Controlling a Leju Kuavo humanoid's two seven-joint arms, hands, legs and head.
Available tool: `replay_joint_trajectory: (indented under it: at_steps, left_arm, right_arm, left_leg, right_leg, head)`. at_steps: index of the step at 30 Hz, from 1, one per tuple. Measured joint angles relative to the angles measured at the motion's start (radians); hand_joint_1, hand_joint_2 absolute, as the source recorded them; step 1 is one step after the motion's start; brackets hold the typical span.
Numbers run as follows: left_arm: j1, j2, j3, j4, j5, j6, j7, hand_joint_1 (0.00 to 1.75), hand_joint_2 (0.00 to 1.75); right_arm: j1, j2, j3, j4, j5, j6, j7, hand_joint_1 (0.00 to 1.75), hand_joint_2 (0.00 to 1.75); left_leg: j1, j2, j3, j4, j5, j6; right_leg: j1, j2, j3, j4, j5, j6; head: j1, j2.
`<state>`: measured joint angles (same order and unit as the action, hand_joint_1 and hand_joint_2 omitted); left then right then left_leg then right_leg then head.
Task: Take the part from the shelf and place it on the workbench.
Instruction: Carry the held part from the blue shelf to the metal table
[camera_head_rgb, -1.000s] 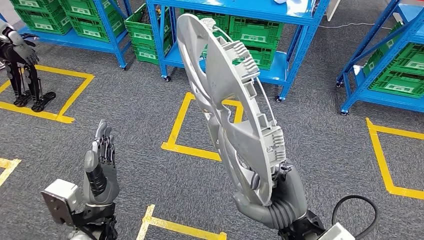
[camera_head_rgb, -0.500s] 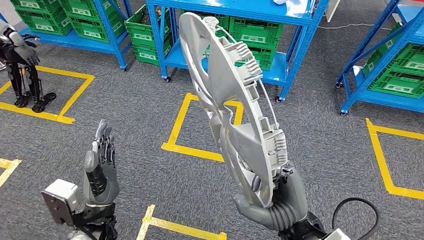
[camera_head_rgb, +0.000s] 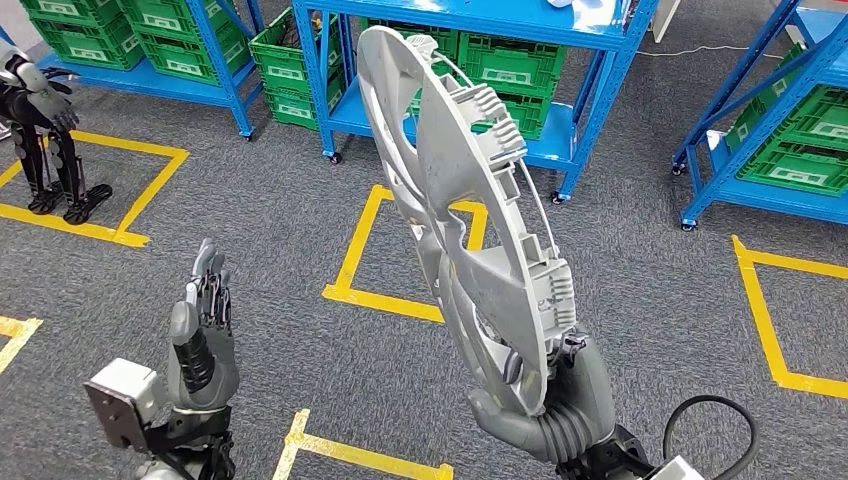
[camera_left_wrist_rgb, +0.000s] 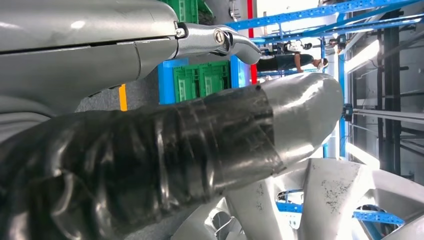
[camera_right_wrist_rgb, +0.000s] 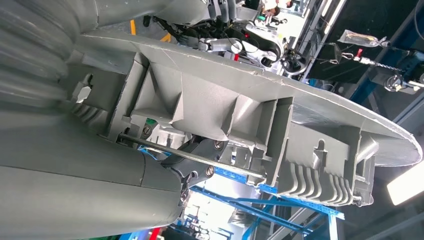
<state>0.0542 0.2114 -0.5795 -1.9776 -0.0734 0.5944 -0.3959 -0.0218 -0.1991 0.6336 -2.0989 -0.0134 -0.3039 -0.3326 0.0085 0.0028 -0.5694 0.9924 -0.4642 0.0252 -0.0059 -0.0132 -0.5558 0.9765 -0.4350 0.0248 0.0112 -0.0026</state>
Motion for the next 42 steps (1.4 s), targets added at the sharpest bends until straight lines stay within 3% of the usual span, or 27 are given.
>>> replay_joint_trajectory:
  at_steps: [8, 12, 14, 16, 18, 19, 20, 21, 23, 25, 26, 28, 30, 31, 33, 35, 36, 37, 39, 41, 42]
  left_arm:
    - [0.000, -0.004, 0.000, 0.000, 0.000, -0.005, 0.002, 0.00, 0.00]
    - [0.000, -0.004, 0.000, 0.000, -0.001, -0.005, 0.002, 0.00, 0.00]
    - [0.000, -0.004, 0.000, -0.001, -0.001, -0.006, 0.002, 0.00, 0.00]
    - [0.000, -0.006, 0.000, -0.002, -0.001, -0.006, 0.002, 0.00, 0.00]
    - [0.001, -0.008, 0.000, -0.002, -0.002, -0.008, 0.002, 0.00, 0.00]
    - [0.002, -0.008, 0.000, -0.002, -0.002, -0.008, 0.002, 0.00, 0.00]
    - [0.002, -0.009, 0.000, -0.002, -0.002, -0.009, 0.002, 0.00, 0.00]
    - [0.002, -0.009, 0.000, -0.002, -0.002, -0.009, 0.002, 0.00, 0.00]
    - [0.002, -0.011, 0.000, -0.002, -0.003, -0.011, 0.002, 0.00, 0.00]
    - [0.000, -0.013, 0.000, -0.002, -0.004, -0.013, 0.002, 0.00, 0.00]
    - [0.000, -0.013, 0.000, -0.002, -0.005, -0.015, 0.002, 0.00, 0.00]
    - [0.001, -0.013, 0.000, -0.003, -0.006, -0.019, 0.002, 0.00, 0.00]
    - [0.001, -0.013, 0.001, -0.003, -0.007, -0.020, 0.001, 0.00, 0.00]
    - [0.000, -0.013, 0.001, -0.003, -0.007, -0.020, 0.001, 0.00, 0.00]
    - [0.000, -0.014, 0.002, -0.003, -0.007, -0.020, 0.001, 0.00, 0.00]
    - [0.002, -0.014, 0.002, -0.002, -0.007, -0.020, 0.002, 0.00, 0.00]
    - [0.002, -0.014, 0.002, -0.002, -0.007, -0.020, 0.002, 0.00, 0.00]
    - [0.002, -0.014, 0.002, -0.002, -0.007, -0.020, 0.002, 0.00, 0.00]
    - [0.001, -0.014, 0.002, -0.002, -0.007, -0.020, 0.002, 0.00, 0.00]
    - [0.000, -0.014, 0.002, -0.002, -0.007, -0.020, 0.002, 0.00, 0.00]
    - [0.000, -0.014, 0.002, -0.002, -0.008, -0.020, 0.002, 0.00, 0.00]
  right_arm:
    - [0.002, 0.000, 0.000, 0.000, 0.000, 0.002, -0.004, 1.75, 1.75]
    - [0.004, 0.001, 0.000, 0.000, -0.001, 0.004, -0.009, 1.75, 1.75]
    - [0.005, 0.002, 0.000, 0.000, -0.001, 0.005, -0.010, 1.75, 1.75]
    - [0.006, 0.003, -0.001, -0.001, 0.002, 0.005, -0.012, 1.75, 1.75]
    - [0.008, 0.004, -0.002, -0.001, 0.007, 0.005, -0.015, 1.75, 1.75]
    - [0.010, 0.004, -0.002, -0.001, 0.010, 0.005, -0.015, 1.75, 1.75]
    - [0.011, 0.004, -0.002, -0.001, 0.013, 0.005, -0.015, 1.75, 1.75]
    - [0.012, 0.004, -0.002, 0.000, 0.017, 0.005, -0.015, 1.75, 1.75]
    - [0.013, 0.004, -0.003, 0.000, 0.023, 0.005, -0.015, 1.75, 1.75]
    - [0.014, 0.004, -0.003, -0.001, 0.029, 0.005, -0.015, 1.75, 1.75]
    - [0.015, 0.004, -0.003, -0.002, 0.031, 0.005, -0.015, 1.75, 1.75]
    - [0.016, 0.005, -0.003, -0.003, 0.035, 0.005, -0.015, 1.75, 1.75]
    - [0.016, 0.006, -0.003, -0.003, 0.036, 0.005, -0.015, 1.75, 1.75]
    - [0.016, 0.006, -0.003, -0.004, 0.037, 0.005, -0.015, 1.75, 1.75]
    - [0.016, 0.006, -0.003, -0.004, 0.037, 0.004, -0.015, 1.75, 1.75]
    - [0.017, 0.006, -0.003, -0.004, 0.037, 0.004, -0.014, 1.75, 1.75]
    - [0.018, 0.006, -0.003, -0.004, 0.037, 0.005, -0.014, 1.75, 1.75]
    - [0.018, 0.006, -0.003, -0.004, 0.037, 0.005, -0.014, 1.75, 1.75]
    - [0.018, 0.007, -0.003, -0.004, 0.037, 0.005, -0.014, 1.75, 1.75]
    - [0.018, 0.008, -0.004, -0.004, 0.037, 0.005, -0.014, 1.75, 1.75]
    - [0.018, 0.008, -0.004, -0.004, 0.037, 0.005, -0.014, 1.75, 1.75]
  left_leg:
    - [-0.001, 0.000, -0.001, 0.001, -0.001, 0.001]
    - [-0.006, 0.000, -0.005, 0.003, -0.003, 0.009]
    - [0.001, 0.000, 0.002, -0.012, 0.005, 0.017]
    - [0.007, 0.000, 0.009, -0.028, 0.014, 0.024]
    - [0.006, -0.002, 0.009, -0.029, 0.016, 0.026]
    - [0.006, -0.005, 0.007, -0.027, 0.015, 0.026]
    - [0.006, -0.010, 0.006, -0.025, 0.014, 0.024]
    - [0.006, -0.016, 0.005, -0.021, 0.012, 0.021]
    - [0.008, -0.031, 0.003, -0.011, 0.007, 0.013]
    - [0.008, -0.046, -0.006, -0.001, 0.004, -0.001]
    - [0.010, -0.053, -0.013, 0.002, 0.006, -0.008]
    - [0.014, -0.066, -0.021, 0.002, 0.011, -0.022]
    - [0.015, -0.055, -0.039, 0.025, -0.004, -0.032]
    - [0.015, -0.042, -0.061, 0.065, -0.024, -0.035]
    - [0.015, -0.016, -0.128, 0.197, -0.079, -0.039]
    - [0.016, -0.010, -0.179, 0.292, -0.101, -0.039]
    - [0.015, -0.008, -0.177, 0.285, -0.086, -0.037]
    - [0.014, -0.002, -0.152, 0.236, -0.057, -0.032]
    - [0.003, 0.040, -0.076, 0.092, -0.005, -0.019]
    - [-0.008, 0.069, -0.032, 0.015, 0.006, -0.007]
    - [-0.011, 0.066, -0.030, 0.012, 0.004, -0.003]
  right_leg:
    - [-0.001, 0.000, 0.000, -0.001, 0.001, 0.001]
    - [-0.005, 0.000, 0.000, -0.006, 0.004, 0.011]
    - [-0.005, 0.001, -0.009, 0.001, -0.001, 0.016]
    - [-0.006, 0.005, -0.044, 0.071, -0.044, 0.019]
    - [-0.009, 0.007, -0.107, 0.211, -0.107, 0.024]
    - [-0.011, 0.007, -0.133, 0.268, -0.125, 0.026]
    - [-0.013, 0.007, -0.144, 0.290, -0.124, 0.027]
    - [-0.015, 0.007, -0.135, 0.271, -0.104, 0.028]
    - [-0.020, 0.022, -0.072, 0.143, -0.042, 0.026]
    - [-0.023, 0.048, -0.016, 0.039, -0.015, 0.021]
    - [-0.021, 0.056, -0.007, 0.024, -0.018, 0.017]
    - [-0.018, 0.047, -0.007, 0.022, -0.016, 0.005]
    - [-0.020, 0.030, -0.002, 0.013, -0.012, -0.010]
    - [-0.021, 0.021, 0.000, 0.009, -0.011, -0.017]
    - [-0.016, 0.005, 0.000, 0.008, -0.011, -0.024]
    - [-0.010, -0.012, -0.001, 0.010, -0.013, -0.026]
    - [-0.008, -0.021, -0.001, 0.011, -0.014, -0.027]
    - [-0.007, -0.030, 0.000, 0.013, -0.016, -0.027]
    - [-0.002, -0.047, 0.004, 0.016, -0.021, -0.022]
    - [0.003, -0.061, 0.005, 0.019, -0.025, -0.013]
    - [0.005, -0.069, 0.005, 0.019, -0.025, -0.008]
  head:
    - [0.000, 0.000]
    - [-0.005, 0.000]
    - [-0.007, 0.000]
    - [-0.001, 0.000]
    - [0.008, 0.000]
    - [0.011, 0.000]
    - [0.013, 0.000]
    - [0.015, 0.000]
    - [0.018, 0.000]
    - [0.019, 0.000]
    - [0.018, 0.000]
    - [0.016, 0.000]
    - [0.009, 0.000]
    - [0.001, 0.000]
    - [-0.014, 0.000]
    - [-0.024, 0.000]
    - [-0.027, 0.000]
    - [-0.032, 0.000]
    - [-0.040, 0.000]
    - [-0.043, 0.000]
    - [-0.043, 0.000]
